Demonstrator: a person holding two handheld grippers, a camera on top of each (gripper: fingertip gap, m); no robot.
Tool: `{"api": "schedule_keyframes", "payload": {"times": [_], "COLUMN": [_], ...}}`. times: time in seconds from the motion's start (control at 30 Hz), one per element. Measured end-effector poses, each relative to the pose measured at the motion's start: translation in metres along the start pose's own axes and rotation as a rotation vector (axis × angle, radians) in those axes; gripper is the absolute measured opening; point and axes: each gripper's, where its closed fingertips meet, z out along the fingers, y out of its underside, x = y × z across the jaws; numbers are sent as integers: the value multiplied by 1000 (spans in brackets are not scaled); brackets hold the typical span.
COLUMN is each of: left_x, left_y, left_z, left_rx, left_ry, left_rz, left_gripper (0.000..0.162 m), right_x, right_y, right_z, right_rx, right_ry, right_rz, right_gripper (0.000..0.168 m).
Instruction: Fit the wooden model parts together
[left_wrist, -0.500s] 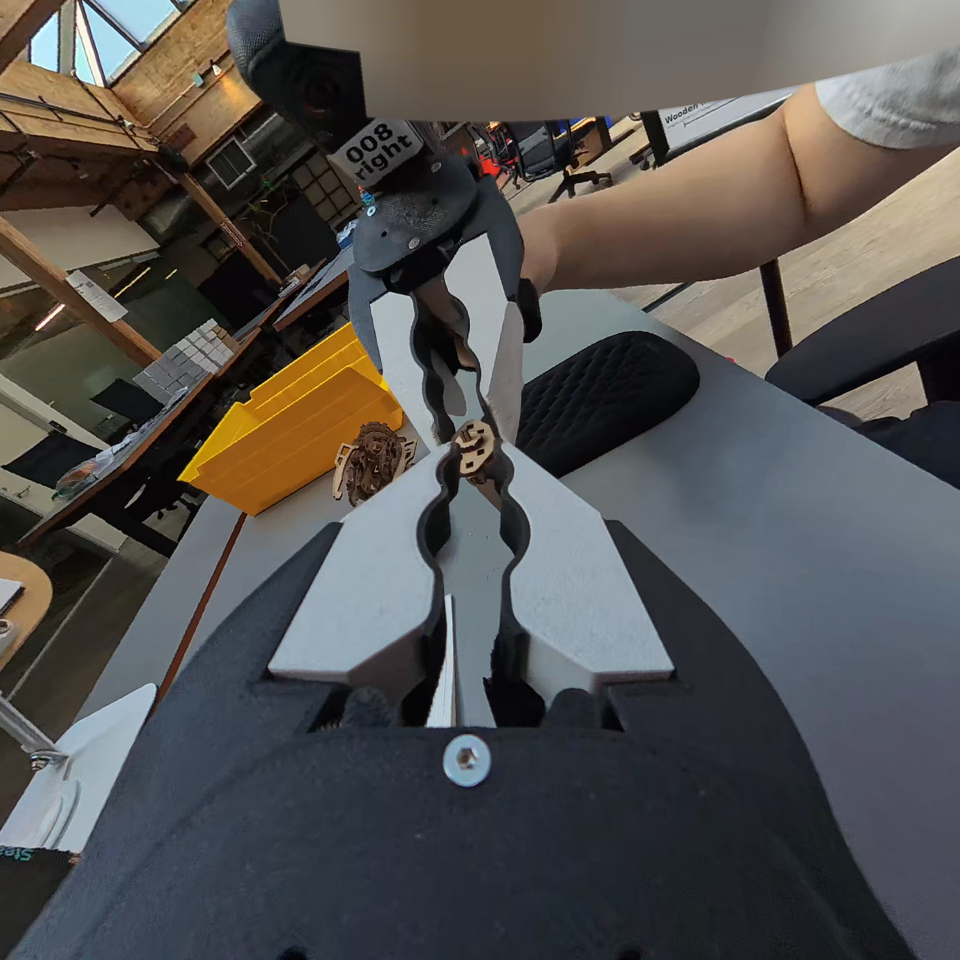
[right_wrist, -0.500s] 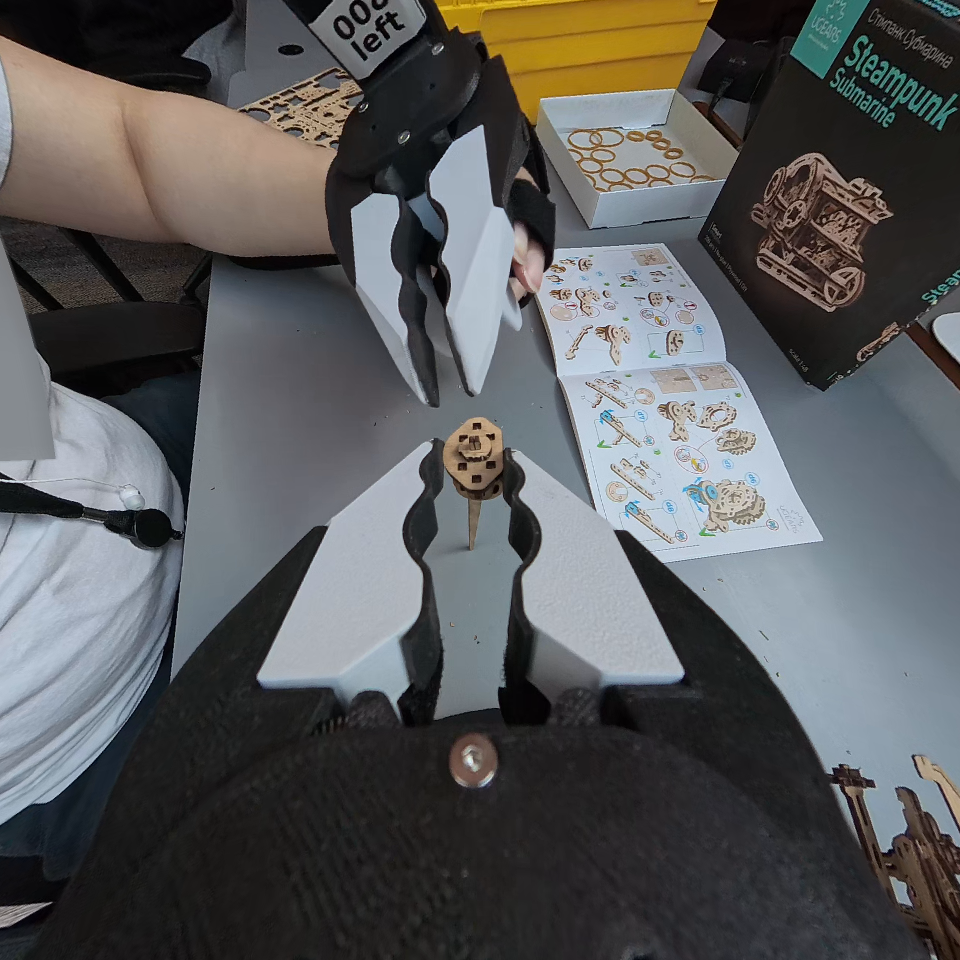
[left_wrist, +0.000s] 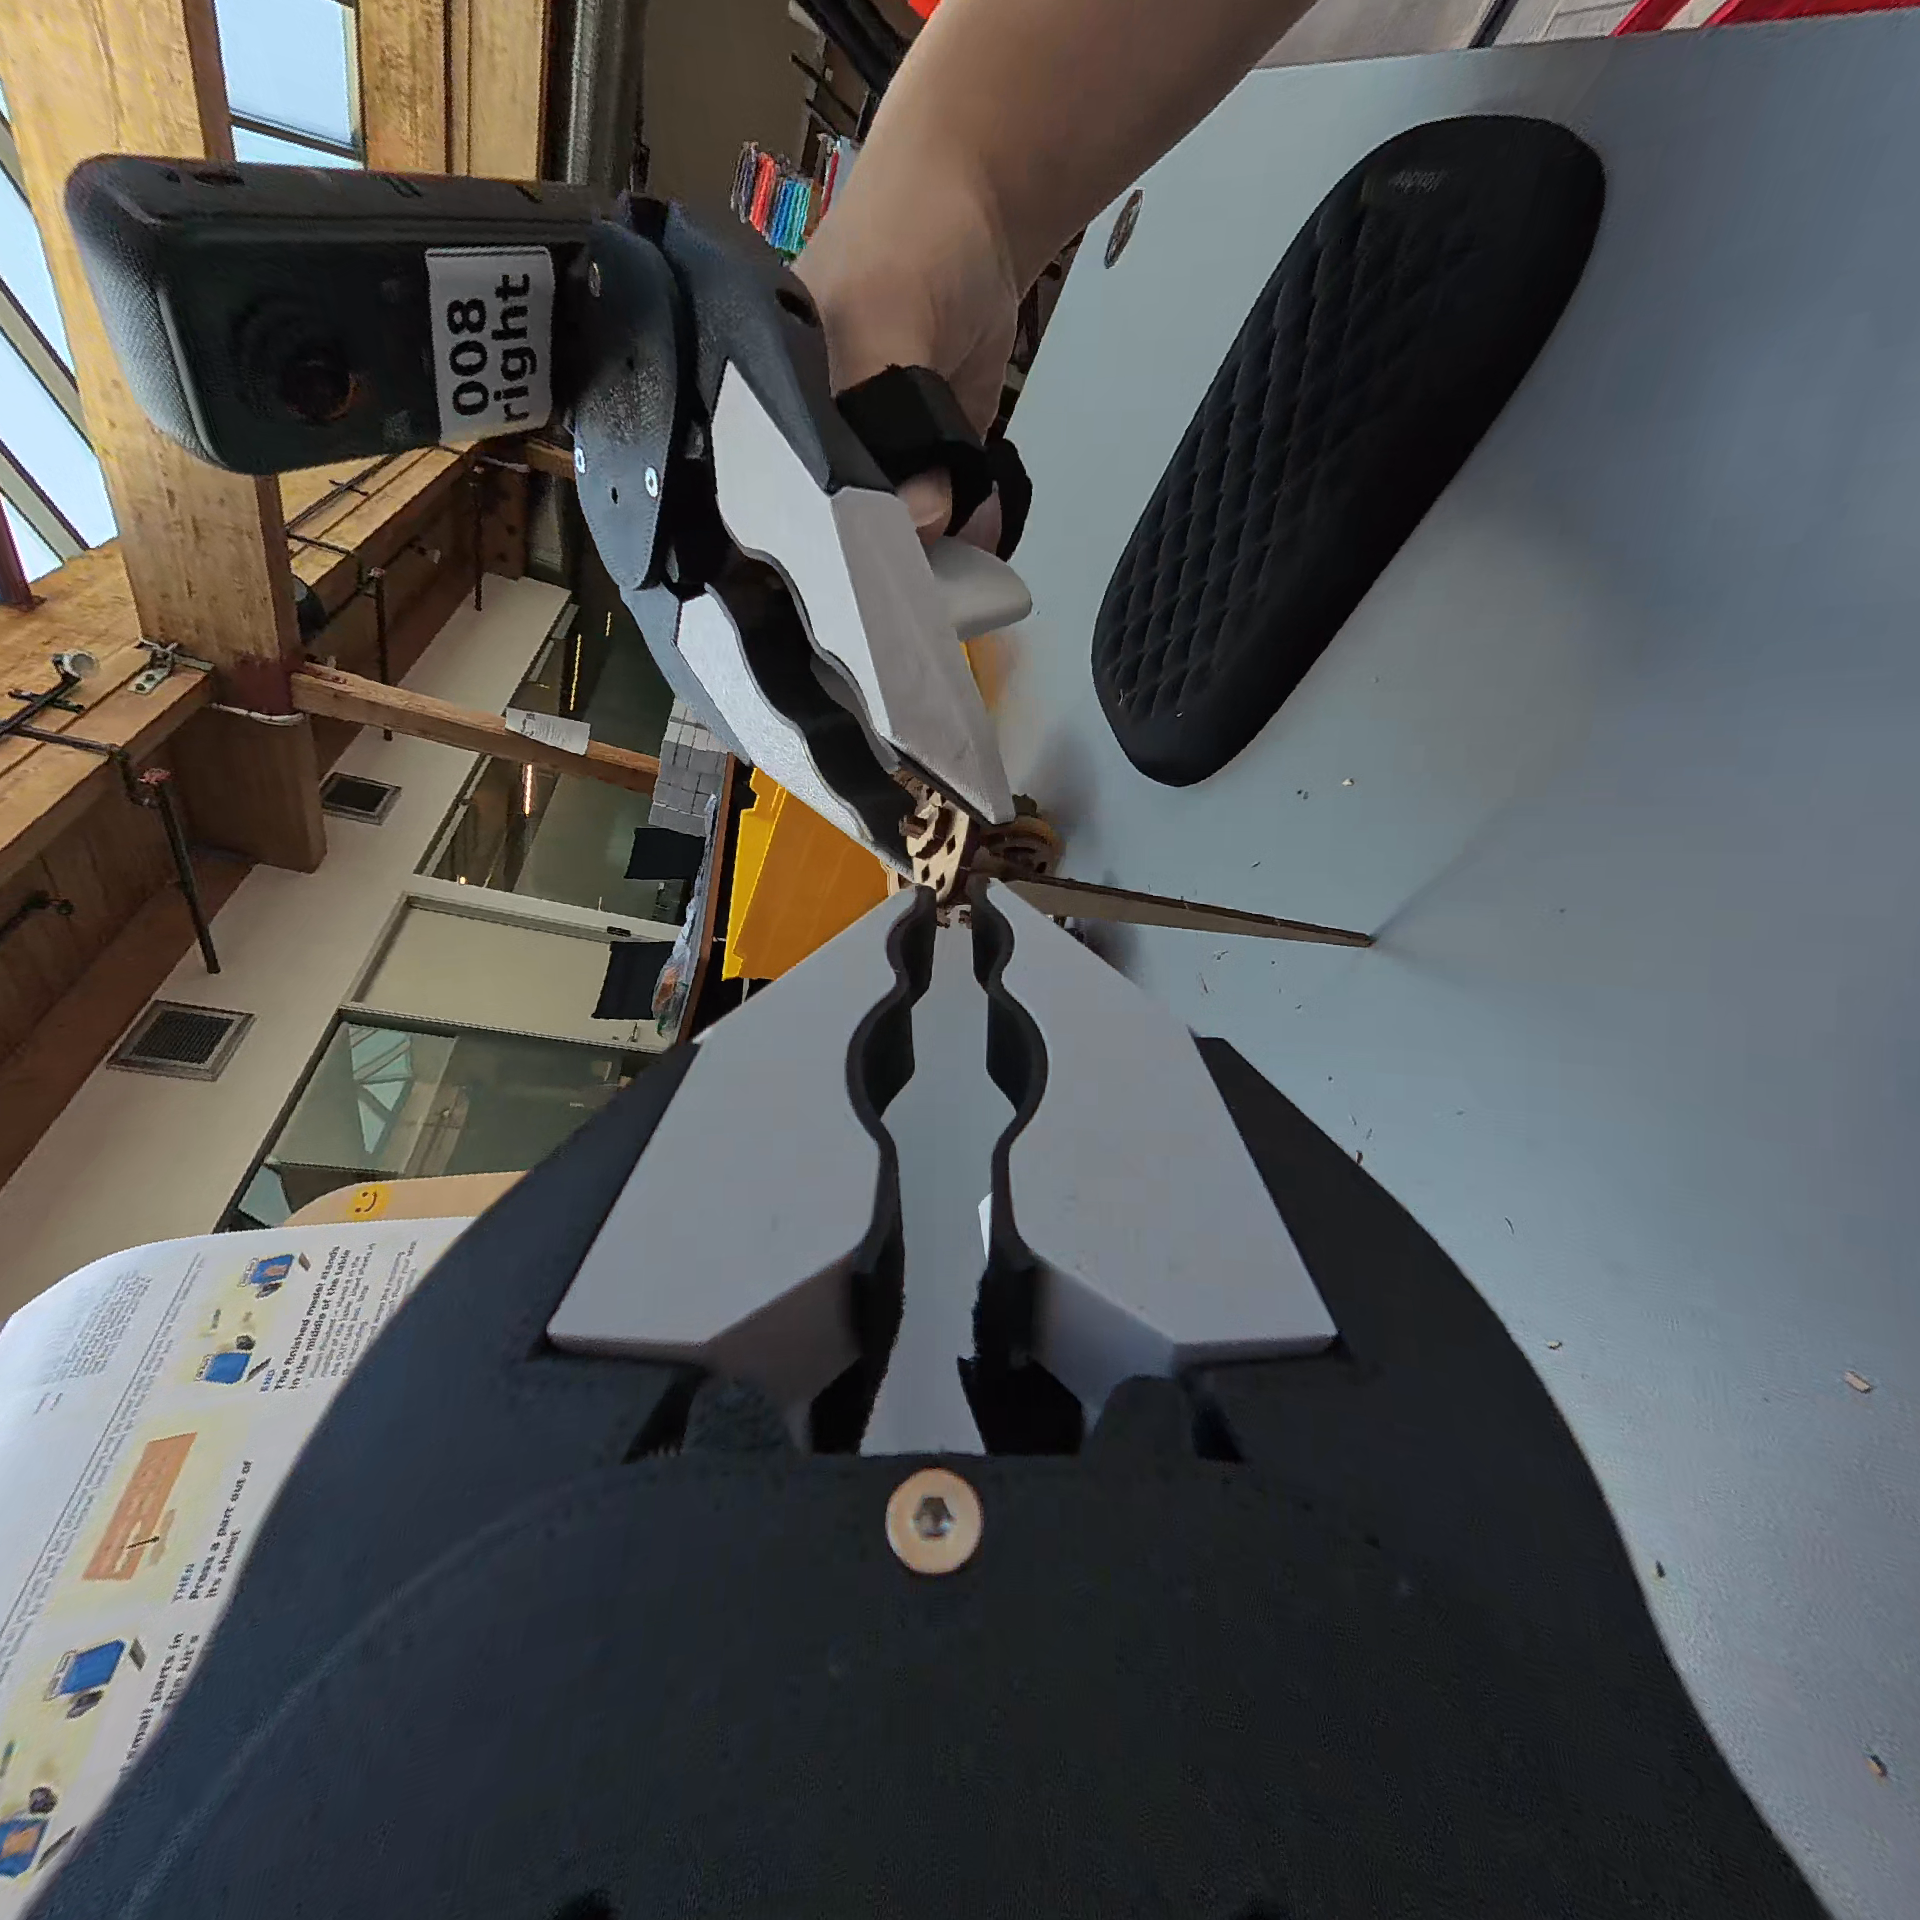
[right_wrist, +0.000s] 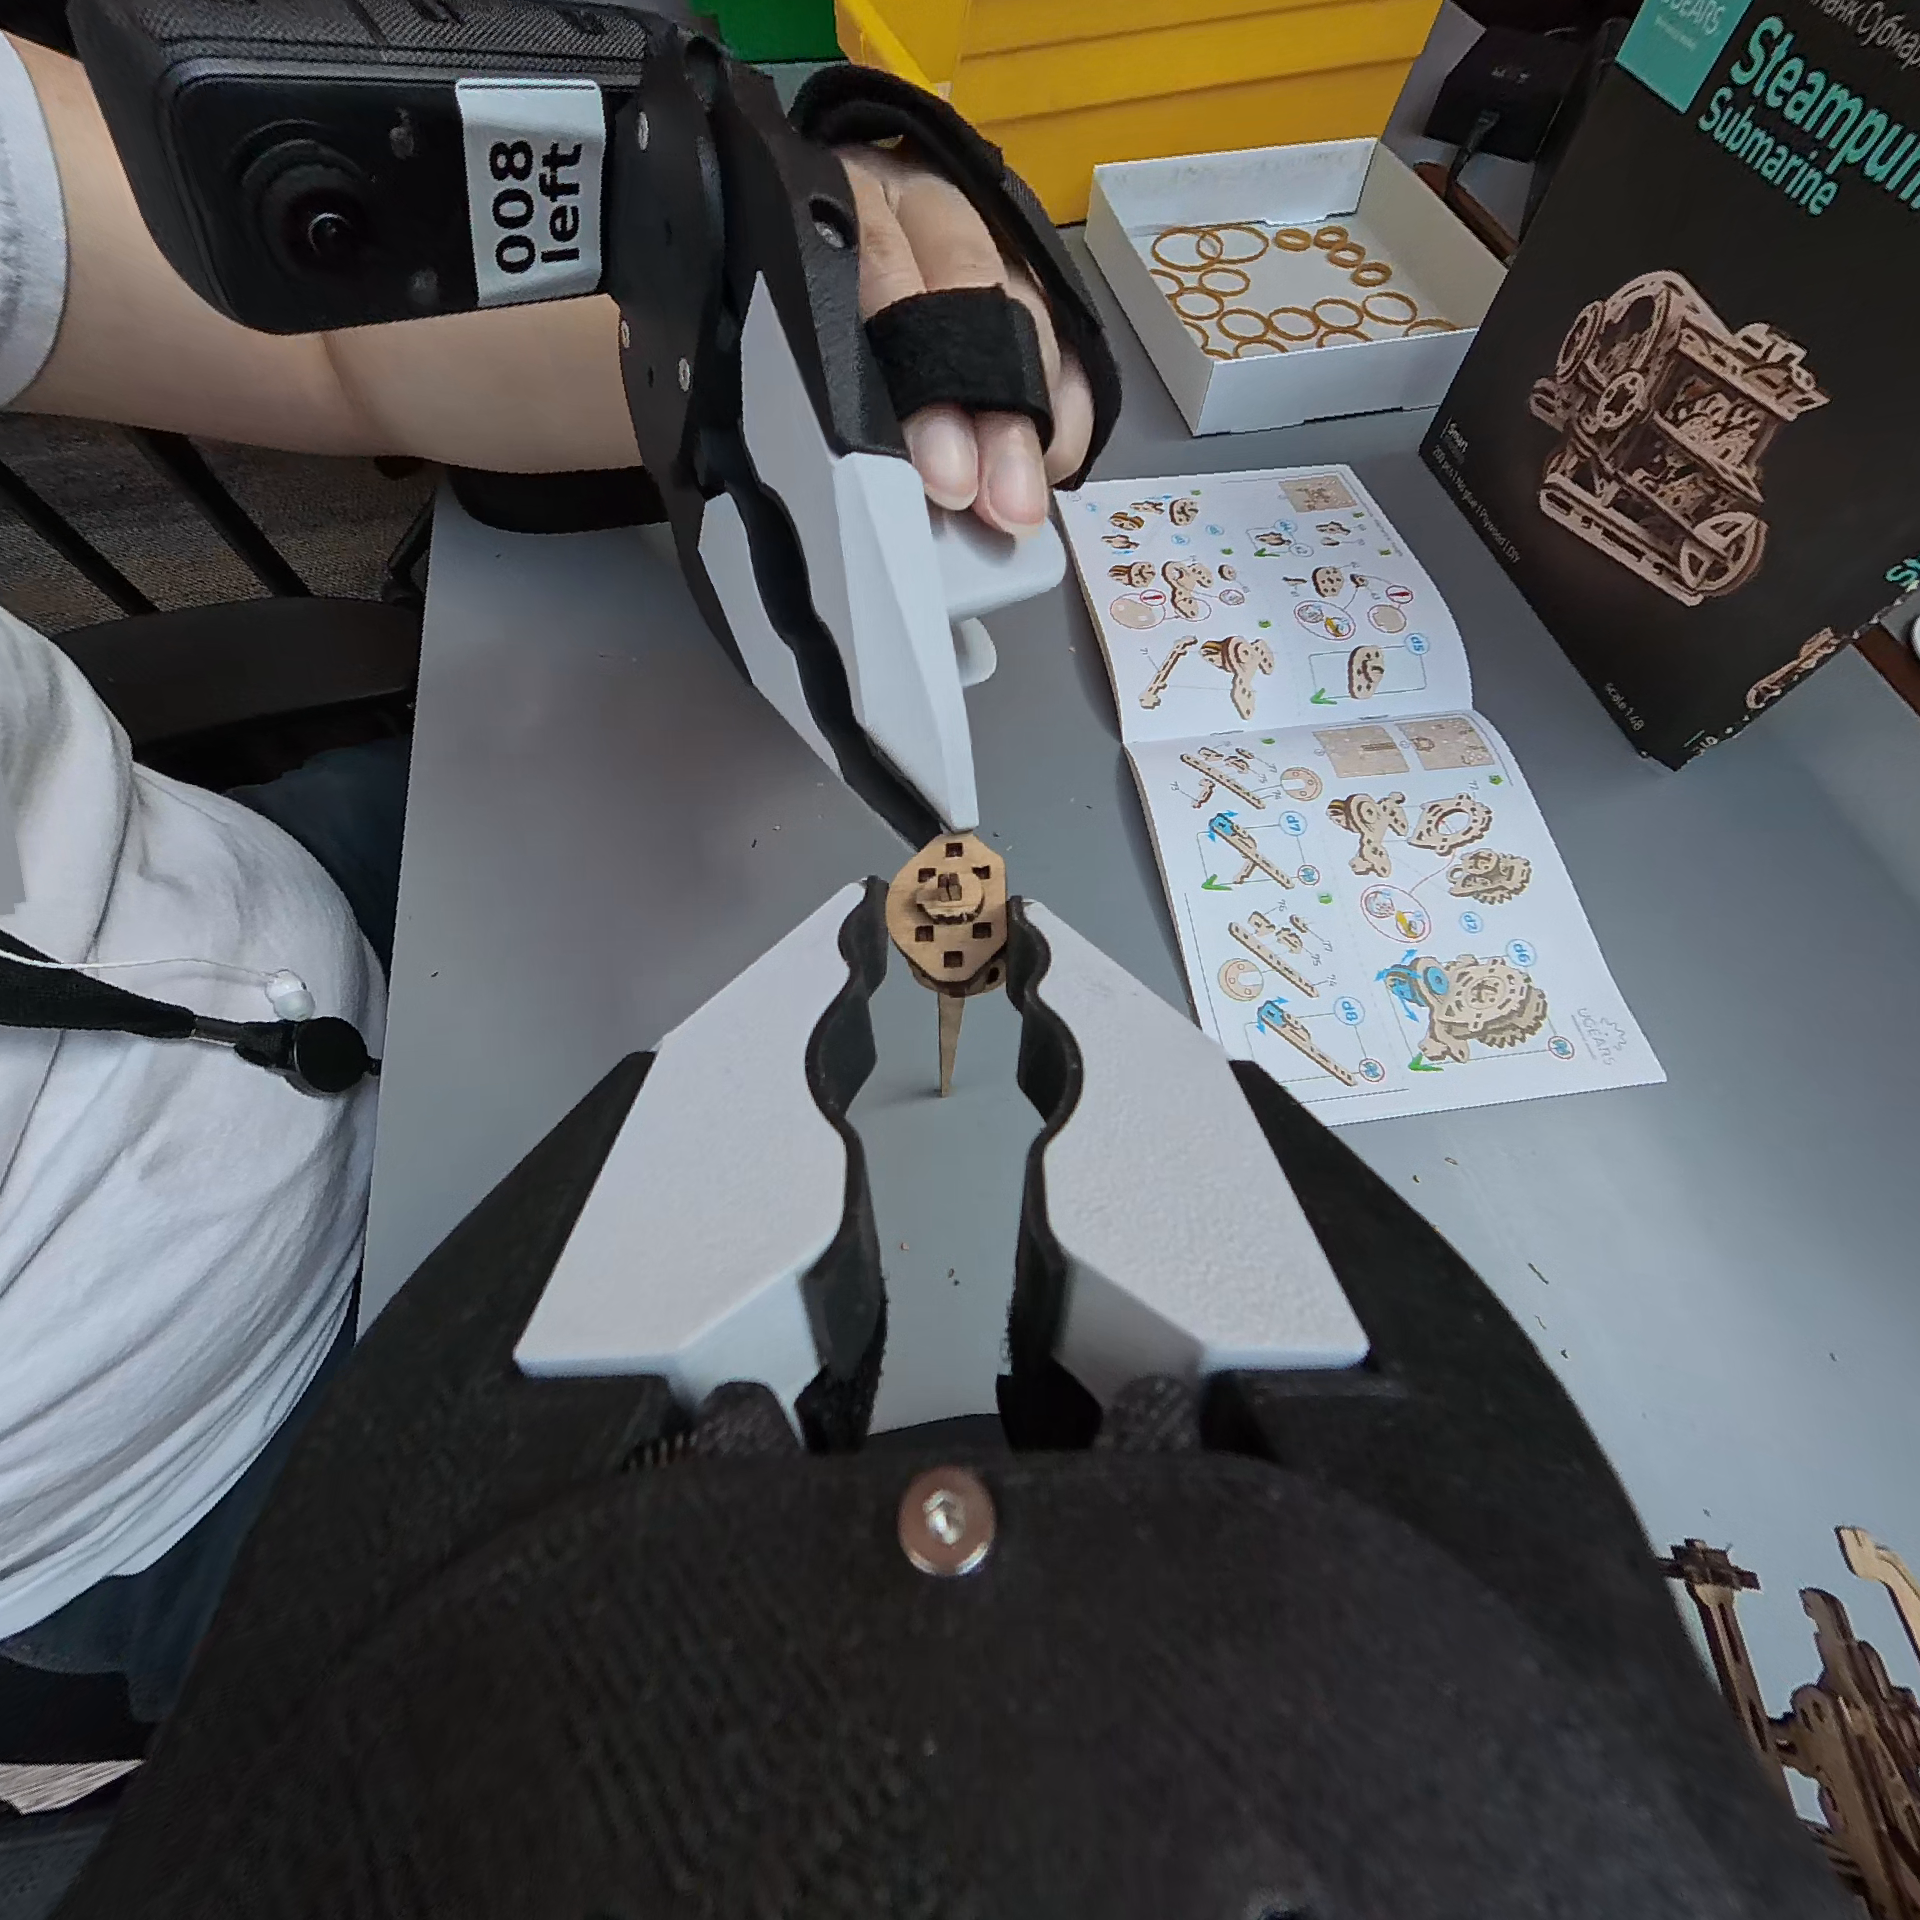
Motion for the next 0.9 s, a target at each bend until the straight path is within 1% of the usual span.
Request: {"api": "schedule_keyframes", "payload": {"times": [0.1, 0.43, 0.9], "left_x": [0, 2, 2], "left_y": [0, -2, 1], "left_z": [0, -2, 1], "left_rx": [-16, -42, -85], "left_ry": [-17, -34, -84], "left_rz": [58, 157, 217], "left_gripper": [3, 2, 0], "right_x": [1, -1, 2], "right_y": [0, 0, -2], "right_z": [0, 2, 1], "right_rx": [-10, -44, -30], "right_ry": [-5, -22, -24], "right_rz": [4, 13, 31], "right_gripper": [21, 21, 21]}}
